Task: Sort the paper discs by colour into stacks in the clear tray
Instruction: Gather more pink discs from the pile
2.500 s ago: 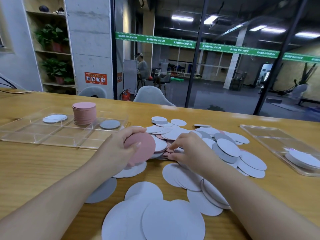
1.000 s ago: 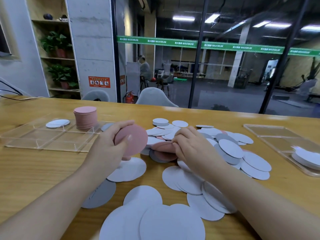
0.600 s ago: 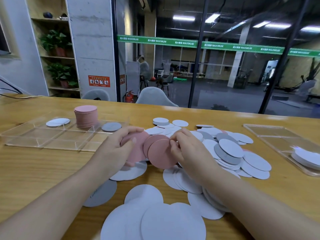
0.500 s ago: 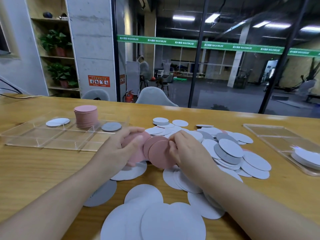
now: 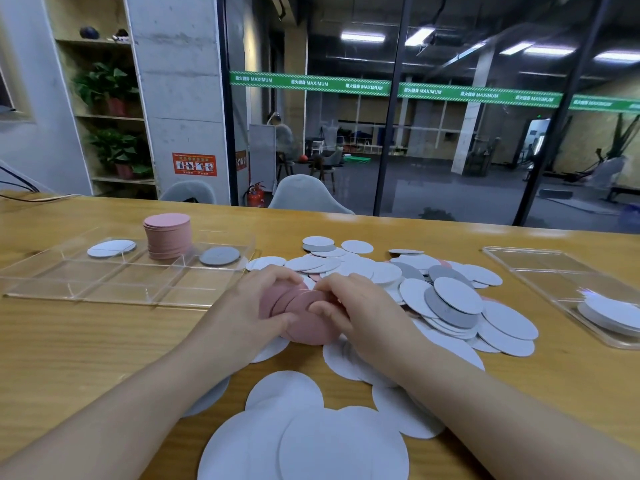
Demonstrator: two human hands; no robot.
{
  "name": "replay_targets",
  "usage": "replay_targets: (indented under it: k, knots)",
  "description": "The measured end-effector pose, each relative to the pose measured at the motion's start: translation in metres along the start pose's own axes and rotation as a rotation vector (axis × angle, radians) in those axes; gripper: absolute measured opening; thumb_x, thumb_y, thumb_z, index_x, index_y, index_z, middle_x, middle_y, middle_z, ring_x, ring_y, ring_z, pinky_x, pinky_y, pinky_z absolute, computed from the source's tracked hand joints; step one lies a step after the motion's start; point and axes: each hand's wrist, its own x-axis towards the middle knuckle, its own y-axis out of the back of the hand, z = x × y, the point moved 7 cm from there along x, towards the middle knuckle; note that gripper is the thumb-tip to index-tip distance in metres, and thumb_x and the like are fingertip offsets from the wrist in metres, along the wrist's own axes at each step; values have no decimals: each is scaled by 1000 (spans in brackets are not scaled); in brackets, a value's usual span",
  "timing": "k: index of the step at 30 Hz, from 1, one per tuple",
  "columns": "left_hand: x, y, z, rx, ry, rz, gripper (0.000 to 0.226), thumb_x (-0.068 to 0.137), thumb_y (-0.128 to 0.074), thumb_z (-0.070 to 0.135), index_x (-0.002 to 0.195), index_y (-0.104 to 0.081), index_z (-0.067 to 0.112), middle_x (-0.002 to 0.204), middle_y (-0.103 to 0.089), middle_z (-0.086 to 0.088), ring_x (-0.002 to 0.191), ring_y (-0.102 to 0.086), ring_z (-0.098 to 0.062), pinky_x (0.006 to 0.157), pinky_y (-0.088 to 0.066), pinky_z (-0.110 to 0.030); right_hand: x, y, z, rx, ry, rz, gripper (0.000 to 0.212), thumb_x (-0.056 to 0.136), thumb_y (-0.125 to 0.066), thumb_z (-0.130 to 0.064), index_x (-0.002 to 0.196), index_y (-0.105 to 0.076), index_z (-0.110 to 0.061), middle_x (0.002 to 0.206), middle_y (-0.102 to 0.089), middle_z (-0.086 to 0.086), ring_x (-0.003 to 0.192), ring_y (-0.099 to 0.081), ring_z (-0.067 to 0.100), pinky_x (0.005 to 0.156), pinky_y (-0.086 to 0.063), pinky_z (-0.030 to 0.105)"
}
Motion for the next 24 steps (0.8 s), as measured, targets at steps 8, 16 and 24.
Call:
replay_targets:
  k: [8,16,24]
  knots:
    - [0,8,2,-52,45,45,38,79,-71,10,89,-59,44,89,-60,20,69,-56,-3,60,-41,-18,4,6,22,57,-63,-74,16,88,-64,-20,101,-62,-12,85,-56,-4,79,-42,9,65,-34,13]
    - [0,9,-5,-248,115,53,38,82,-67,5,95,-60,40,93,-58,11,58,-52,-14,44,-49,-27,3,22,35,515,-249,51,14,93,-54,-7,90,-66,-14,77,-65,2,63,-56,6,71,-49,26]
    - [0,11,-5,-246,136,38,46,84,-64,2,96,-60,45,93,-58,27,61,-57,-8,49,-54,-29,4,16,35,581,-264,26,26,97,-42,-4,86,-62,-17,82,-64,5,68,-57,11,76,-50,33]
